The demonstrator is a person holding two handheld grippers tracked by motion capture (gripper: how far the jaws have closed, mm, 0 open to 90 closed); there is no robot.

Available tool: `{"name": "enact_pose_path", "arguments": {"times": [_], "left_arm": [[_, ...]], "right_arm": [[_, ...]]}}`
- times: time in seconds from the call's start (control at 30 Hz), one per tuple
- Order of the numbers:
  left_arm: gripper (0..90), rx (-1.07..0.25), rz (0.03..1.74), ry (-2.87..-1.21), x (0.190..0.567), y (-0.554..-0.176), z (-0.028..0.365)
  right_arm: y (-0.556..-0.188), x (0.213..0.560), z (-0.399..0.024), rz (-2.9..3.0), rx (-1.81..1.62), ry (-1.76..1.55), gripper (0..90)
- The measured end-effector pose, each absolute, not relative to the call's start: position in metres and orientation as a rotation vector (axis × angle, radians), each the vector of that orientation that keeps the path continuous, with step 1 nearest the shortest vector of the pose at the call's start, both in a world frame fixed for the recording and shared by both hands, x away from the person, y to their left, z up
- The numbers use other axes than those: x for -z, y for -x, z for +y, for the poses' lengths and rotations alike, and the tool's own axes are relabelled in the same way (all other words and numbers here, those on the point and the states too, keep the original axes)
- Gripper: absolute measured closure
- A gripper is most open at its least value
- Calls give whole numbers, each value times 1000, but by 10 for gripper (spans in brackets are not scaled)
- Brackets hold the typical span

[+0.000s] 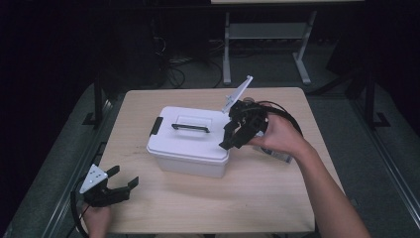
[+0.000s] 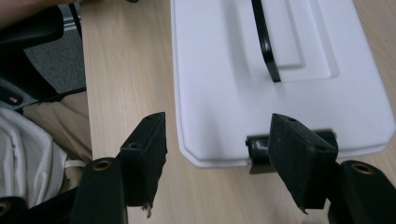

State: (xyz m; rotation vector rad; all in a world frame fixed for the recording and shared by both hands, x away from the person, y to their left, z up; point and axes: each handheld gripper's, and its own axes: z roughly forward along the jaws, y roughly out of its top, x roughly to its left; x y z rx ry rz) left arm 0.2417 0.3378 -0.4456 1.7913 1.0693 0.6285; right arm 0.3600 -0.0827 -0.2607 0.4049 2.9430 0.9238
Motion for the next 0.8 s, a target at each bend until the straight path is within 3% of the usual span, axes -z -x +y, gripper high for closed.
{"name": "enact_pose_path", "arguments": {"times": [0.8], "left_arm": [[136, -625, 1062, -1784, 445, -242, 338]], "right_arm": [[-388, 259, -40, 2968, -906, -379, 385]]}}
